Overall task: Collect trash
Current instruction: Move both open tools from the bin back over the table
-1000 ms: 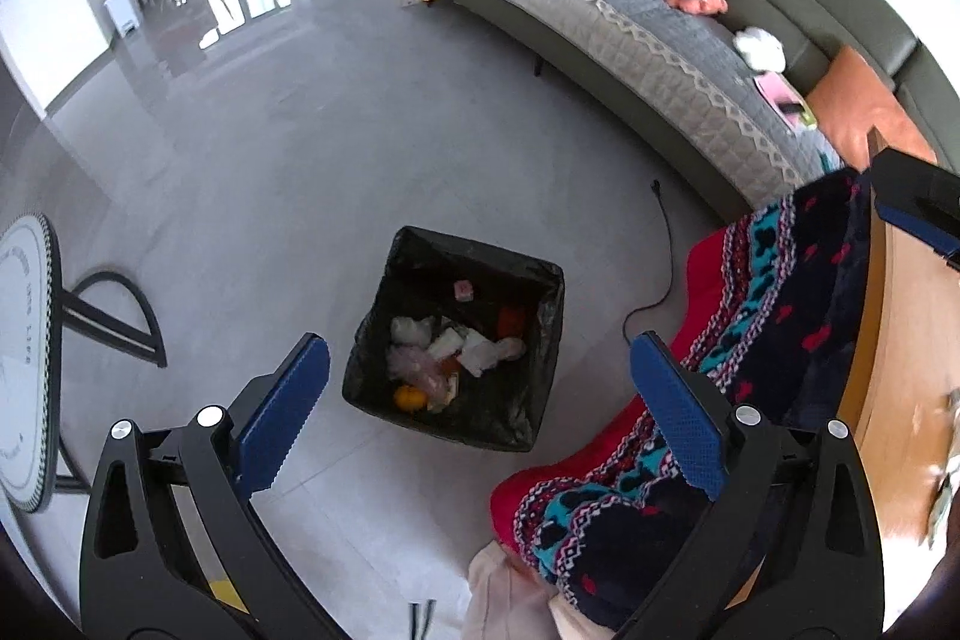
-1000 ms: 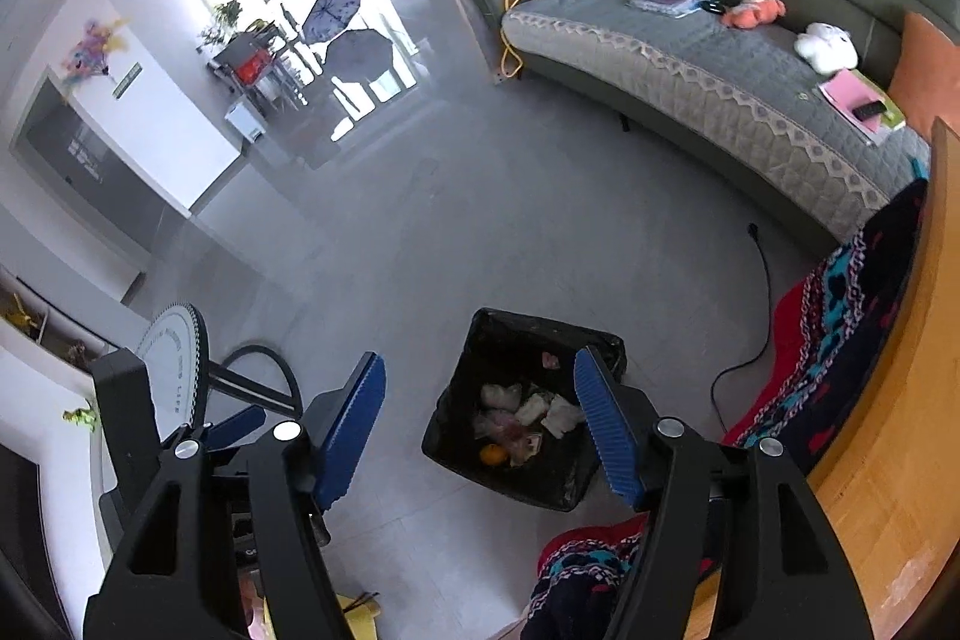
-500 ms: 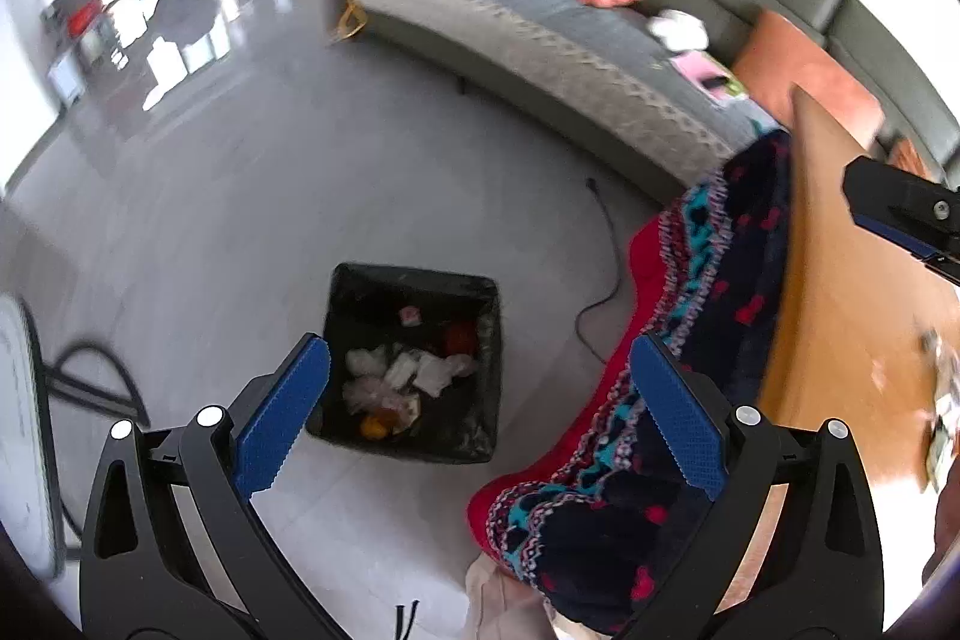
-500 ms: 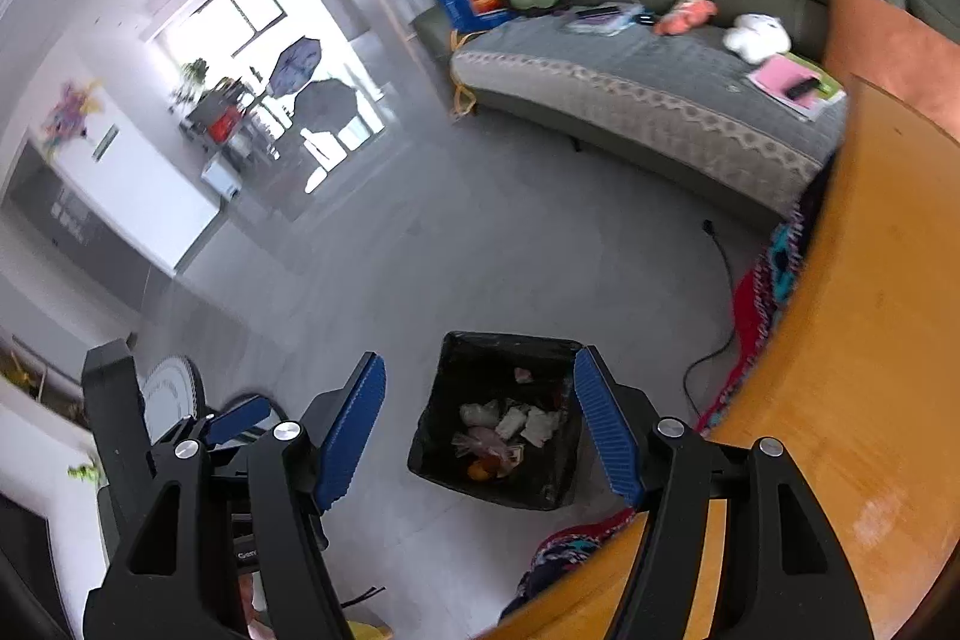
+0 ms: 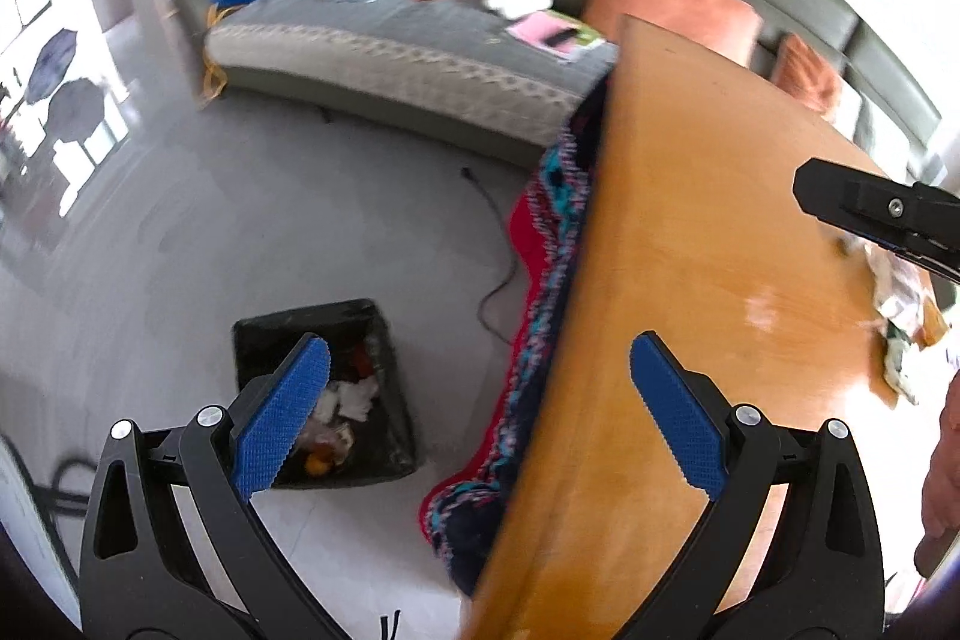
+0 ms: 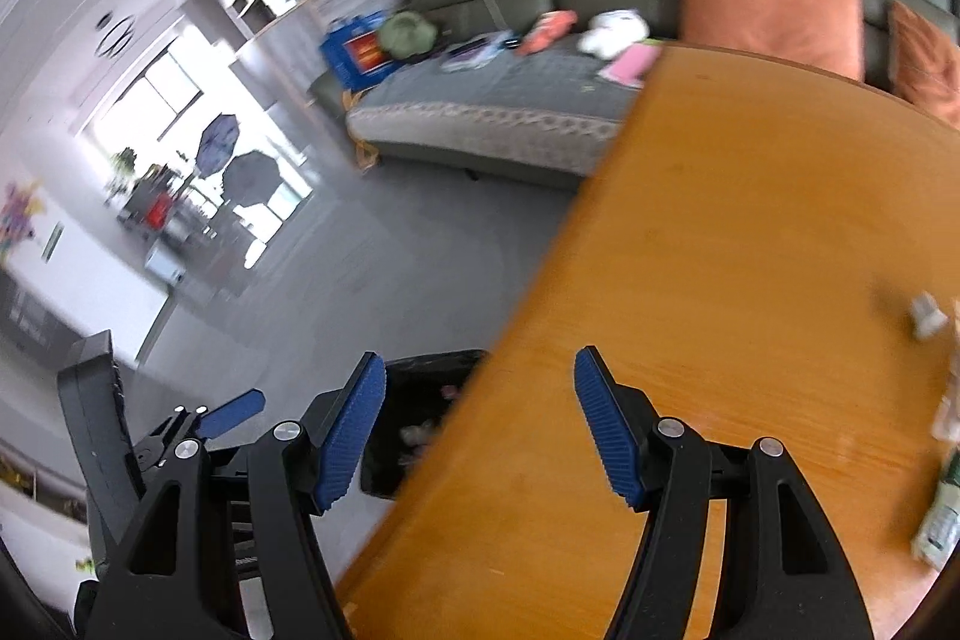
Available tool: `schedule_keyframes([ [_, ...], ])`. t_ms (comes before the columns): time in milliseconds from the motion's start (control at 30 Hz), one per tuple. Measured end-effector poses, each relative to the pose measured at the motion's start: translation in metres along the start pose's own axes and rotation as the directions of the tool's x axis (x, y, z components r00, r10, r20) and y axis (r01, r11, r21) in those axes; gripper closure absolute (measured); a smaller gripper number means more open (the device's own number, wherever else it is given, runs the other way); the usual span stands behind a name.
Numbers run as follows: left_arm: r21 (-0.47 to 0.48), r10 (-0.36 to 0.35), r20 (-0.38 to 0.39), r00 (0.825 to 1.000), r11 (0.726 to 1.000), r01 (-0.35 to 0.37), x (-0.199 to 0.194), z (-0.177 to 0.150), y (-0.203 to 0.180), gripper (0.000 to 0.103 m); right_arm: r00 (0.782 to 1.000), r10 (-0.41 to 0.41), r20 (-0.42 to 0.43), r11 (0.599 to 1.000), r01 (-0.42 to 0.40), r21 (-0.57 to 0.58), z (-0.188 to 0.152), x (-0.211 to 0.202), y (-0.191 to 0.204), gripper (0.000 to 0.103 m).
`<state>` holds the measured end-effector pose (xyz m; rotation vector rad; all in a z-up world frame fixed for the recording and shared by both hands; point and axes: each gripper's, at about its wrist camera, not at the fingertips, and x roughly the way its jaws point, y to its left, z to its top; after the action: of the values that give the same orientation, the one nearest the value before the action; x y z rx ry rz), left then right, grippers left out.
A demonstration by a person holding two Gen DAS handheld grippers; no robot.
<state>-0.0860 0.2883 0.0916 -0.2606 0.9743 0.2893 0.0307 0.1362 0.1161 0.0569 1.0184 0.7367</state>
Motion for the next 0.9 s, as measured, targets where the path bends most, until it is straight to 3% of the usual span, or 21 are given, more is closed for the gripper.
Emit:
schedule_keyframes([
  [200, 0.079, -0.066, -0.003, 0.998, 0.995, 0.066, 0.010, 0.007, -0.064, 0.006, 0.994, -0.105, 0.040, 0.989, 0.101, 0.105, -0.010, -0.035, -0.073, 0.036],
  [300, 0.108, -0.095, -0.007, 0.995, 0.990, 0.096, 0.016, 0.008, -0.093, 0.006, 0.983, -0.172, 0.056, 0.973, 0.161, 0.166, -0.019, -0.057, -0.112, 0.031],
  [433, 0.148, -0.134, -0.017, 0.991, 0.980, 0.135, 0.024, 0.011, -0.131, 0.006, 0.975, -0.212, 0.063, 0.958, 0.195, 0.210, -0.028, -0.082, -0.154, 0.031],
  [767, 0.238, -0.163, -0.059, 0.985, 0.956, 0.173, 0.031, 0.008, -0.213, 0.006, 0.969, -0.248, -0.026, 0.966, 0.249, 0.068, -0.025, -0.115, -0.235, 0.028],
  [900, 0.256, -0.168, -0.097, 0.981, 0.948, 0.187, 0.032, 0.009, -0.239, 0.006, 0.970, -0.229, -0.087, 0.972, 0.222, -0.080, -0.019, -0.110, -0.260, 0.024],
])
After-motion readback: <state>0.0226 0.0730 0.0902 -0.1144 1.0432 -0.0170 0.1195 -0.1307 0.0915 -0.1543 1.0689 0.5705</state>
